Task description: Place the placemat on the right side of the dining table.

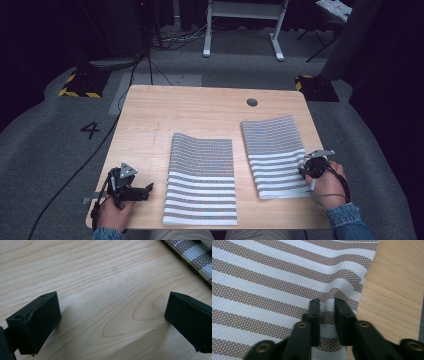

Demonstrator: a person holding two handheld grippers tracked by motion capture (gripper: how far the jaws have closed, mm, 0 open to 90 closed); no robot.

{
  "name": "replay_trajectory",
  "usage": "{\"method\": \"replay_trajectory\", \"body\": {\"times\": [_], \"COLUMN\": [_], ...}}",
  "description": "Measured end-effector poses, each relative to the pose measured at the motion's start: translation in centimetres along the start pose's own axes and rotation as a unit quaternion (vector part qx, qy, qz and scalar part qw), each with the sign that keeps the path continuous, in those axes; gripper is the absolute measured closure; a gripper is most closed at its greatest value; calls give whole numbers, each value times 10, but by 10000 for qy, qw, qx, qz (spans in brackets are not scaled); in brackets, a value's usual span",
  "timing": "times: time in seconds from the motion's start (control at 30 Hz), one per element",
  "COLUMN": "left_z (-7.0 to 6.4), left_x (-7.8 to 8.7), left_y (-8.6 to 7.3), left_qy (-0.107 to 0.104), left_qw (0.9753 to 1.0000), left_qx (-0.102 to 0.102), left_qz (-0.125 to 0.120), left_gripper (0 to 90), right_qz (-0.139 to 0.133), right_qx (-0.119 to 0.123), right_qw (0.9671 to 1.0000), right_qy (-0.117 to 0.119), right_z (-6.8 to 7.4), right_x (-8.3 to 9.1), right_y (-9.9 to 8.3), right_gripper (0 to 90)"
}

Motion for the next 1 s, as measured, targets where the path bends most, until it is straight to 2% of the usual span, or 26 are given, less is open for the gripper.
{"method": "replay_trajectory", "body": {"times": [0.13, 0.23, 0.27, 0.37, 0.47, 0.63, 0.8, 1.0], "left_z": [0, 0, 0, 0, 0, 0, 0, 0], "left_x": [0, 0, 0, 0, 0, 0, 0, 0], "left_y": [0, 0, 0, 0, 0, 0, 0, 0], "left_qy": [12, 10, 13, 13, 13, 18, 19, -1], "left_qw": [10000, 10000, 10000, 10000, 10000, 10000, 10000, 10000], "left_qx": [-2, -2, -2, -3, -1, -5, -4, -2], "left_qz": [6, 9, 8, 8, 7, 10, 9, 2], "left_gripper": [4, 4, 4, 4, 4, 5, 5, 4], "right_qz": [39, 66, 36, -48, -160, -440, -801, -1112], "right_qx": [0, 129, 328, 378, 332, 189, 316, 418], "right_qw": [9999, 9999, 9993, 9986, 9985, 9985, 9962, 9929], "right_qy": [128, 3, -178, -372, -414, -282, -139, 112], "right_z": [-6, -15, -26, -44, -52, -50, -43, -26], "right_x": [-2, -5, -10, -12, -6, 14, 43, 80], "right_y": [4, 10, 16, 27, 35, 44, 52, 63], "right_gripper": [866, 869, 870, 872, 872, 869, 869, 867]}}
Point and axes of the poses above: each handheld gripper's, and its own axes: x roughly backward along the jaws, y roughly out of its top, z roughly to its left, the point moved 4 cm from there along -x, roughly forward along the jaws, and after that the axes turned 10 degrees about -x, right-handed, at the moved point
